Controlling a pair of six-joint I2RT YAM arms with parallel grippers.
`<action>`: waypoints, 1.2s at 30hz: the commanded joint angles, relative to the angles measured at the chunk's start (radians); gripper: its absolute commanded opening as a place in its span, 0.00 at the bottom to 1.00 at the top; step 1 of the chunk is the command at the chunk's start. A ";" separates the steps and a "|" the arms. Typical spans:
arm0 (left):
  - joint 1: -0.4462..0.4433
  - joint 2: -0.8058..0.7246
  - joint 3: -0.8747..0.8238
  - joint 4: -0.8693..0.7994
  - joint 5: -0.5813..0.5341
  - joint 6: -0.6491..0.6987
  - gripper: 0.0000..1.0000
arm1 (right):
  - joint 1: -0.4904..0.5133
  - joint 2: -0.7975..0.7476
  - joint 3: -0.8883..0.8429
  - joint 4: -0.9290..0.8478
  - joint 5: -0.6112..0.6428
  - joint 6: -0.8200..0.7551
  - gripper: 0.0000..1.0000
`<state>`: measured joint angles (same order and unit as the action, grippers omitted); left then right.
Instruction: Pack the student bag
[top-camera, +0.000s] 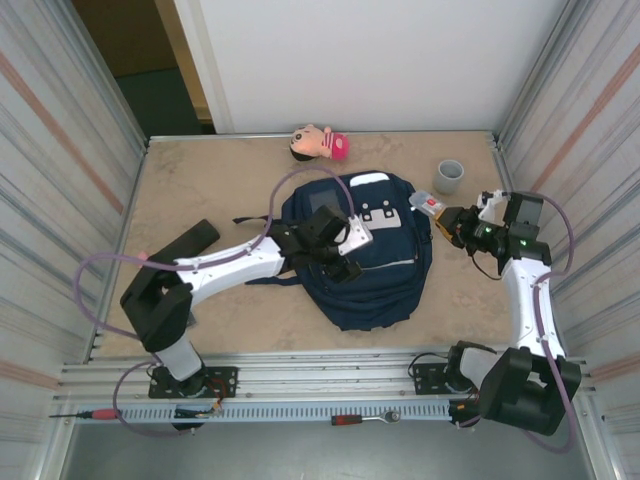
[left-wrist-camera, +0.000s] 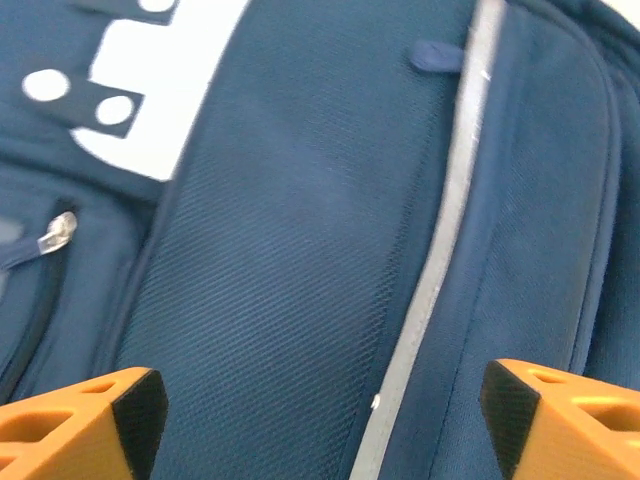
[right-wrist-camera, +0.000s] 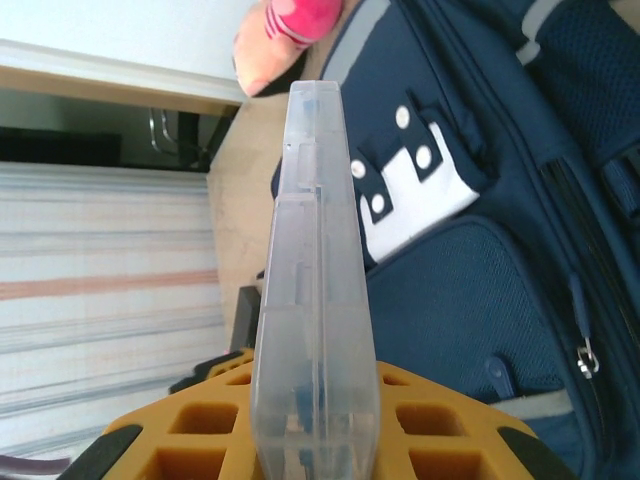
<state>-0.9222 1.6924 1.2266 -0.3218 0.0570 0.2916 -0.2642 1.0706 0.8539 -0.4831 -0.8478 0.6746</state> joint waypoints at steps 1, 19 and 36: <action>0.005 0.052 0.044 0.014 0.165 0.252 0.85 | -0.006 -0.034 0.006 -0.081 -0.049 -0.063 0.05; -0.039 0.165 0.068 0.001 0.344 0.279 0.94 | -0.043 -0.110 0.030 -0.171 0.001 -0.100 0.03; -0.102 0.046 0.046 0.118 -0.177 0.061 0.03 | -0.044 -0.266 0.089 -0.245 0.164 -0.063 0.05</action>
<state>-1.0351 1.8393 1.2552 -0.2543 -0.0410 0.4309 -0.3019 0.8612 0.8917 -0.6933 -0.7479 0.5980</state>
